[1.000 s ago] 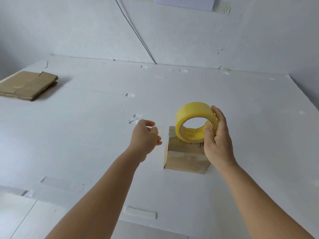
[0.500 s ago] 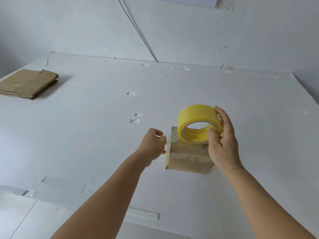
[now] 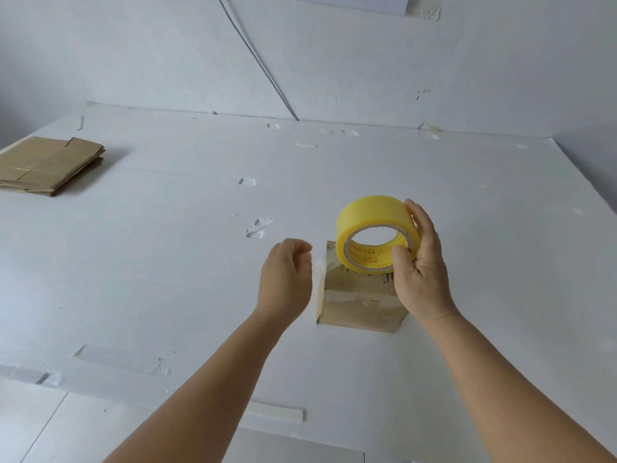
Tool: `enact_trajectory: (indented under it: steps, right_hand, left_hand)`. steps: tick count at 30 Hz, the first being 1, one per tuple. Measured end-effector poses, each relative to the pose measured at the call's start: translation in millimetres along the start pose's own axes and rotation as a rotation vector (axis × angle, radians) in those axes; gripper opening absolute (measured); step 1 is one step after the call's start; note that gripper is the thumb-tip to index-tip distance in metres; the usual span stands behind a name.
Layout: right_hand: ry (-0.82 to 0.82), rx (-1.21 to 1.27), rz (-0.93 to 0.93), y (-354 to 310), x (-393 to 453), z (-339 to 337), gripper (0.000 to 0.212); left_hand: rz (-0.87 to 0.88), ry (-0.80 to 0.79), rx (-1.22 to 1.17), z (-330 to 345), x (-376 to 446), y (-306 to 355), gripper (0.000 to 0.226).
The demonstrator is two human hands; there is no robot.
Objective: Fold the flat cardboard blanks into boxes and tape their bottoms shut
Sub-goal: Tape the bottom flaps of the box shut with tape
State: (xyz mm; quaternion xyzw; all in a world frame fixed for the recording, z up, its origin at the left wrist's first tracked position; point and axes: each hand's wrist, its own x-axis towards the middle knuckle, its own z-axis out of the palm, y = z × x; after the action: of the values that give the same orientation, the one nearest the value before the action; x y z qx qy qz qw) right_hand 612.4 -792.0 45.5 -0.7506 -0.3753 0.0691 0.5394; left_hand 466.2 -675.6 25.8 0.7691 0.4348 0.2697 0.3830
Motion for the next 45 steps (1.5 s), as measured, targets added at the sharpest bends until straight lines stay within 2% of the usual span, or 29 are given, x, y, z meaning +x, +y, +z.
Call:
enact_trajectory:
  steps: [5, 9, 11, 13, 15, 17, 19, 22, 28, 31, 34, 41, 45]
  right_hand:
    - [-0.003, -0.004, 0.021, 3.6, 0.9, -1.8, 0.059]
    - [-0.009, -0.017, 0.031, 2.9, 3.2, -1.2, 0.060]
    - [-0.015, 0.001, 0.026, 2.4, 2.0, -2.9, 0.060]
    - [-0.022, 0.044, 0.034, -0.3, 0.5, -4.3, 0.057]
    - [-0.062, 0.110, 0.048, -3.4, -0.2, -5.8, 0.054]
    - [-0.118, 0.169, 0.042, -4.7, 0.7, -10.0, 0.057]
    - [-0.167, 0.186, 0.047, -6.9, 3.3, -19.6, 0.052]
    - [-0.231, 0.186, 0.049, -9.7, 6.7, -38.3, 0.050]
    - [-0.167, 0.127, 0.124, -6.8, 13.8, -67.0, 0.055]
    - [-0.151, 0.113, 0.110, -5.0, 17.7, -84.7, 0.058]
    - [-0.209, 0.080, 0.130, -3.7, 18.4, -96.7, 0.062]
    - [-0.325, -0.015, 0.178, 7.8, 20.8, -123.6, 0.051]
    - [-0.312, -0.047, 0.155, 16.5, 18.2, -119.6, 0.048]
  left_hand:
    - [0.173, -0.223, -0.066, 17.0, -17.5, 3.3, 0.034]
    - [0.168, -0.498, -0.219, 10.8, -8.5, 4.6, 0.049]
    - [0.223, -0.525, -0.164, 11.6, 1.4, 5.9, 0.071]
    - [0.305, -0.495, -0.035, 16.9, 11.2, 8.4, 0.112]
    - [0.279, -0.491, -0.007, 21.1, 15.8, 12.4, 0.123]
    - [0.256, -0.470, 0.003, 23.0, 16.7, 11.9, 0.116]
    - [0.315, -0.439, 0.067, 23.7, 18.0, 8.4, 0.109]
    - [0.374, -0.465, 0.225, 21.8, 23.7, 8.9, 0.110]
    - [0.391, -0.509, 0.402, 19.4, 24.6, 13.7, 0.119]
    - [0.394, -0.509, 0.430, 19.7, 25.2, 14.6, 0.119]
    - [0.404, -0.520, 0.450, 20.5, 25.1, 16.8, 0.118]
    - [0.398, -0.517, 0.485, 18.1, 24.9, 16.0, 0.114]
    - [0.398, -0.517, 0.497, 18.9, 24.1, 17.4, 0.113]
